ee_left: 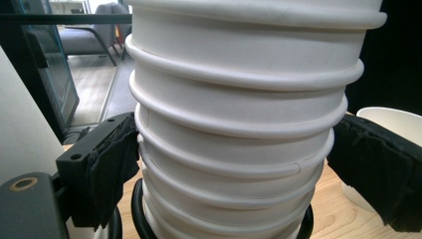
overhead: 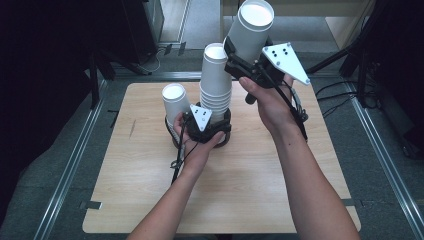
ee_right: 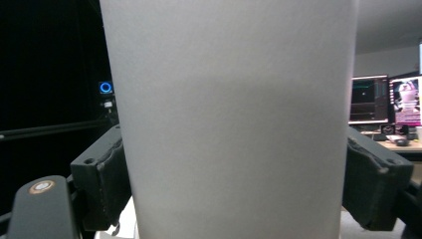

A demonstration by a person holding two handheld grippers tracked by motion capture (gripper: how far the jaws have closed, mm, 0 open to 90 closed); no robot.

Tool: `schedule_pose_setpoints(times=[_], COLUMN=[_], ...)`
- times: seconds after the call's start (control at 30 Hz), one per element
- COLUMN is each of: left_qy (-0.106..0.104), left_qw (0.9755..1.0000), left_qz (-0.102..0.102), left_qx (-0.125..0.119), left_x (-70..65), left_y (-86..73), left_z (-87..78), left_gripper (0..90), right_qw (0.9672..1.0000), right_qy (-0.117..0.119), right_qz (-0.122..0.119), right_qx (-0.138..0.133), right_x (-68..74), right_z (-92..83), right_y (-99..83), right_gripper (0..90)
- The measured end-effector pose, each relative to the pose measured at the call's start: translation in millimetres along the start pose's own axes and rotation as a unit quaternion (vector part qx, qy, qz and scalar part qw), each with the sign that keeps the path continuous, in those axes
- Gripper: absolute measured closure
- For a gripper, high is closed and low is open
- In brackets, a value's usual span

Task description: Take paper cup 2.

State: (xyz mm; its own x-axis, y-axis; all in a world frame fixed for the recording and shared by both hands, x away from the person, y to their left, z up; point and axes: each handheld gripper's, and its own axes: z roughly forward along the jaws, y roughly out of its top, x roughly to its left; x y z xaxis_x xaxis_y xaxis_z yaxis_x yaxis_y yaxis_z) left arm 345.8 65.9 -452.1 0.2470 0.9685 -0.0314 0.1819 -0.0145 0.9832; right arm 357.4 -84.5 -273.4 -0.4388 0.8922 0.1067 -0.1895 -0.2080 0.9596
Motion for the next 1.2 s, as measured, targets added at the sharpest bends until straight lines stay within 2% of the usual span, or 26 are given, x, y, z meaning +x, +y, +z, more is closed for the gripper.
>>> schedule_pose_setpoints(times=[0.43, 0.67, 0.97, 1.07, 1.2], left_qy=[0.0, -0.001, -0.014, -0.022, -0.033], left_qw=[1.0, 1.0, 0.9998, 0.9995, 0.9992], left_qz=[0.0, 0.003, 0.001, 0.011, 0.014], left_qx=[0.0, 0.001, 0.01, 0.017, 0.018], left_x=[0.2, 0.1, 3.6, 3.8, 3.4], left_y=[-0.6, -1.3, -2.0, -3.2, -4.6], left_z=[-0.4, -1.7, -8.4, -12.0, -16.3], left_gripper=[7.0, 7.5, 10.9, 8.3, 4.4], right_qw=[0.9997, 0.9994, 0.9986, 0.9984, 0.9982], right_qy=[-0.026, -0.035, -0.045, -0.047, -0.049], right_qz=[0.002, -0.005, -0.018, -0.019, -0.022], right_qx=[-0.001, 0.003, 0.022, 0.024, 0.028], right_x=[-27.4, -37.8, -46.1, -49.1, -52.4], right_z=[-14.8, -24.2, -36.1, -40.5, -46.1], right_y=[-2.5, -7.9, -25.5, -29.8, -35.1], right_gripper=[14.1, 14.0, 13.8, 13.8, 13.8])
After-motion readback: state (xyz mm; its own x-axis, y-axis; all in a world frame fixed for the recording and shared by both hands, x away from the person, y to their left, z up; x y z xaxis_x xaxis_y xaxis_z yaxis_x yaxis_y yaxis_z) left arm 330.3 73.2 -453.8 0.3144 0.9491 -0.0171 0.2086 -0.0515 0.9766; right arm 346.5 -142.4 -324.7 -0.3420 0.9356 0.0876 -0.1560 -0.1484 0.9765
